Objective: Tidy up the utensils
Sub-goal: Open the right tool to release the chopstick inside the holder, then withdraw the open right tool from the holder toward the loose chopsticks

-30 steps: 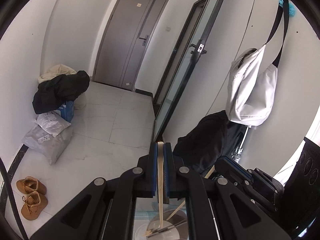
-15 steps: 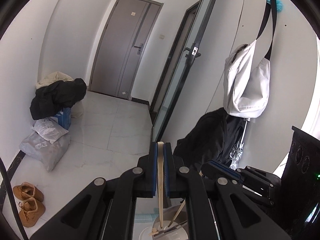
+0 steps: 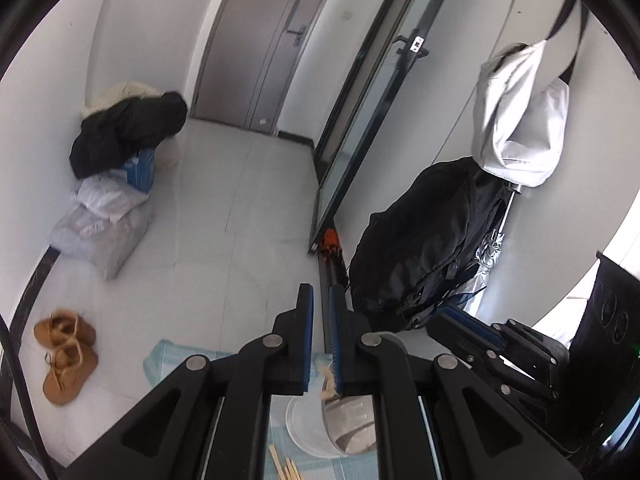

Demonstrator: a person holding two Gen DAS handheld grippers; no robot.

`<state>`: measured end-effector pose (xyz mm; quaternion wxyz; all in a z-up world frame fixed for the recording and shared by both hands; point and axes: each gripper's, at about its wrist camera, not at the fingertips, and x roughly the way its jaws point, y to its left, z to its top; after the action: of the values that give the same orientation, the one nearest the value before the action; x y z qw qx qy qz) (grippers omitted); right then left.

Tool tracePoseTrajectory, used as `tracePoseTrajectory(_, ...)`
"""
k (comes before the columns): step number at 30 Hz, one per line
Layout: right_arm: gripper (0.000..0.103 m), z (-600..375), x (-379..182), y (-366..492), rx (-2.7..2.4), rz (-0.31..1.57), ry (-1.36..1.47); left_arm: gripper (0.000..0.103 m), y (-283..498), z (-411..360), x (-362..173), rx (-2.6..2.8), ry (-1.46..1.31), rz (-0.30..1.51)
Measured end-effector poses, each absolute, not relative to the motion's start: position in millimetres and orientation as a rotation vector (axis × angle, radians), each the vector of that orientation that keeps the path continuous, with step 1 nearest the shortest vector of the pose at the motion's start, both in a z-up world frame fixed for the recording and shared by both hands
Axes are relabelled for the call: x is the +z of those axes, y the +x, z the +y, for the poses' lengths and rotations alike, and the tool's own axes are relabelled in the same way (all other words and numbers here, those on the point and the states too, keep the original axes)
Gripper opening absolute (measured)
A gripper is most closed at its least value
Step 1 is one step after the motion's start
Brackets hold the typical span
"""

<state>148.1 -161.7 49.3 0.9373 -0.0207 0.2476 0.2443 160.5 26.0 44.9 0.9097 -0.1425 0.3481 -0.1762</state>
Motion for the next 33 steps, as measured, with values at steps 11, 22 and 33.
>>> tracePoseTrajectory(11, 0.063, -195.1, 50.6, 93.2, 0.396, 0.494, 0.077, 0.071, 115.4, 36.4, 61.3, -0.227, -0.259, 0.678)
tracePoseTrajectory(22, 0.081, -203.8, 54.3, 31.5, 0.398, 0.441, 0.135, 0.085, 68.3, 33.2, 66.4, -0.162, -0.165, 0.641)
tracePoseTrajectory(33, 0.09, -210.0, 41.8, -13.4, 0.342, 0.427, 0.175, 0.086, 27.6, 17.5, 54.4, -0.108, -0.038, 0.578)
